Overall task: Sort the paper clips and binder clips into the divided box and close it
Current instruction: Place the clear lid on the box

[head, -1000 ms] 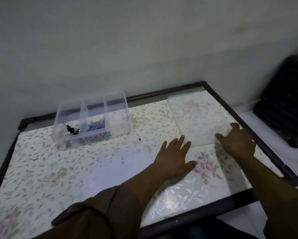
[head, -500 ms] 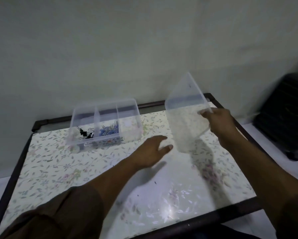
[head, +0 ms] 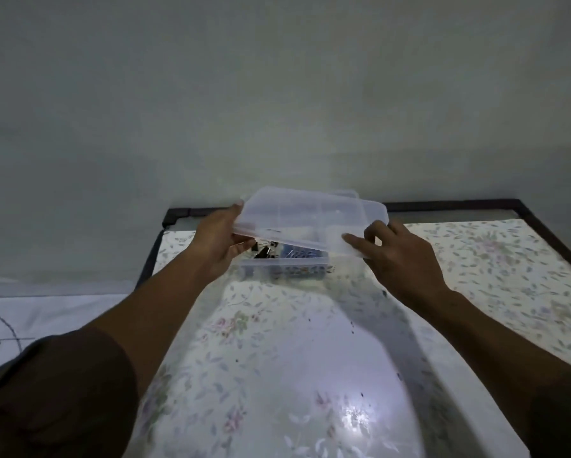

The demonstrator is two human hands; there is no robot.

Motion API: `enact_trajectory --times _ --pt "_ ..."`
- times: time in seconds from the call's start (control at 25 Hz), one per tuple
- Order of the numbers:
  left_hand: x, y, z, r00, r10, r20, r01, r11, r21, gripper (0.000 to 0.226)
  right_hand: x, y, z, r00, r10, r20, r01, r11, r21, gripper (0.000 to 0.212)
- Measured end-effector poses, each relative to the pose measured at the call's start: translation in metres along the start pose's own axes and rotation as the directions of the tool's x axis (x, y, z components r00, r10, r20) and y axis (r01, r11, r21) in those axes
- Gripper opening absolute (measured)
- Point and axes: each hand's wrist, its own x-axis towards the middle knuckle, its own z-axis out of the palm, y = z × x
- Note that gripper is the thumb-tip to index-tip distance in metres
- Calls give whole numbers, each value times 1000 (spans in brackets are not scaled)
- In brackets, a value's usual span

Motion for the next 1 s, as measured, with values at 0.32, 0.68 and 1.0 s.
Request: enact_trajectory --times 0.32,0.68,1.0 --pt "6 -42 -31 925 378 -45 -216 618 756 36 14 7 38 866 92 491 -146 986 74 93" --pt "19 -77 -36 829 477 292 -403 146 904 52 38 25 54 750 27 661 -194 964 181 106" --pt "10 -58 -43 924 225 309 -306 -48 951 68 39 6 32 707 64 704 -132 990 43 108"
